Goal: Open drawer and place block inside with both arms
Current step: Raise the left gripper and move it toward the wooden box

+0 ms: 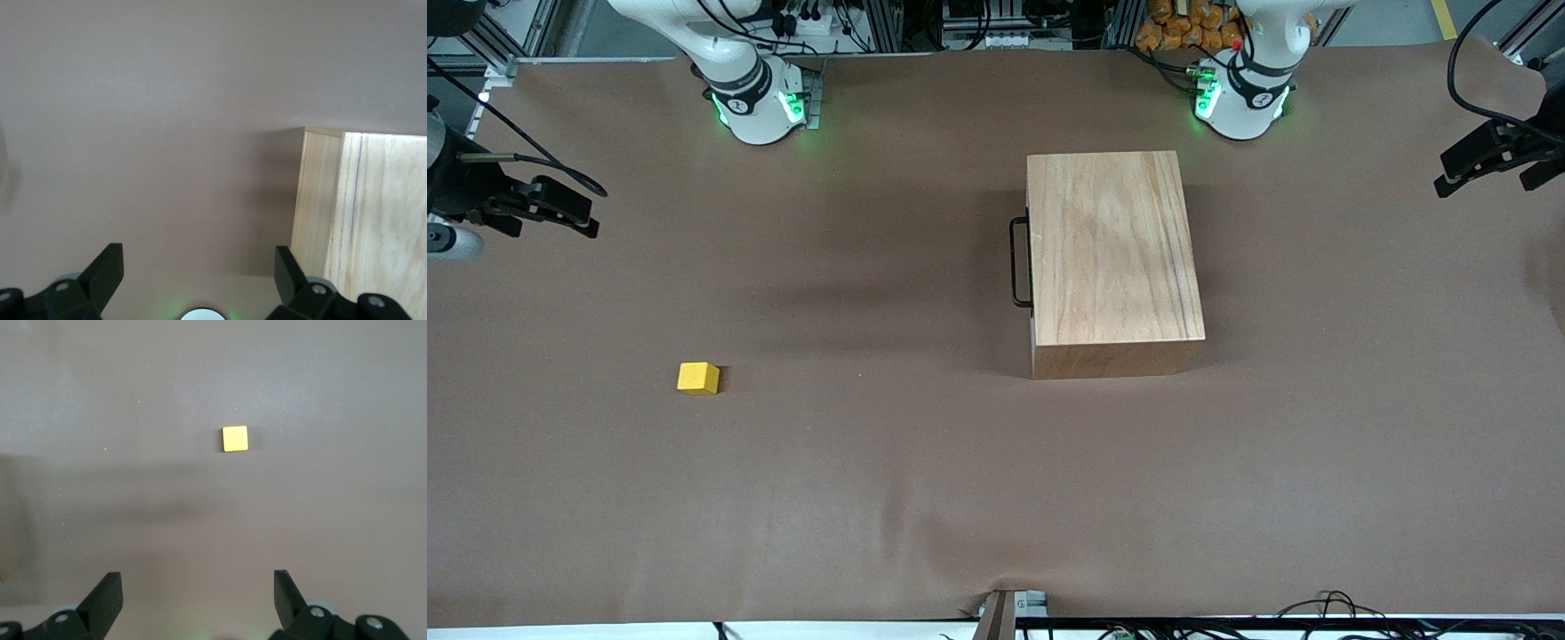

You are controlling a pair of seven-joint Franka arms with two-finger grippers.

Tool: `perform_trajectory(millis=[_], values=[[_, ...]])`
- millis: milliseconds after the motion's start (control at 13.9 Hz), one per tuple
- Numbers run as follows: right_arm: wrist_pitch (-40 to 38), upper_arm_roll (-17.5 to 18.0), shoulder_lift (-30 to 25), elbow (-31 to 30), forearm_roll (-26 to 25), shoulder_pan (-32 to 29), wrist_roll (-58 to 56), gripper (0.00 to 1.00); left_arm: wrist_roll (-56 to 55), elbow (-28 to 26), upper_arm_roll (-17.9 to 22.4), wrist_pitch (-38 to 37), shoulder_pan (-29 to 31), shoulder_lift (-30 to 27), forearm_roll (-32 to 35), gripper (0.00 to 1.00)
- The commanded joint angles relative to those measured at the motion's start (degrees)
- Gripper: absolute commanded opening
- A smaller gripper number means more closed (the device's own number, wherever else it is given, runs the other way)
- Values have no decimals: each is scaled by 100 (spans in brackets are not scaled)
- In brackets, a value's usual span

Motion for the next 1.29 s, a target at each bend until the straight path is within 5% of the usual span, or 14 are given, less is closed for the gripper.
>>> perform_trajectory(millis=[0, 502, 718, 1005, 1220], values=[[-68, 50, 32, 15, -89, -12, -7, 100, -35, 94, -38, -153, 7, -17, -7, 100], [-474, 76, -83, -101, -80, 23, 19, 100, -44, 164, -222, -179, -11, 211, -76, 100], [-254, 67, -56, -144, -80, 14, 19, 100, -219, 225, -660, -188, -125, 413, -130, 100], [-210, 67, -65, -171, -80, 14, 19, 100, -1797, 821, -1706, -188, -492, 1080, -139, 100], [-201, 67, -65, -249, -80, -3, 19, 100, -3073, 1235, -1753, -180, -1518, 1686, -69, 100]])
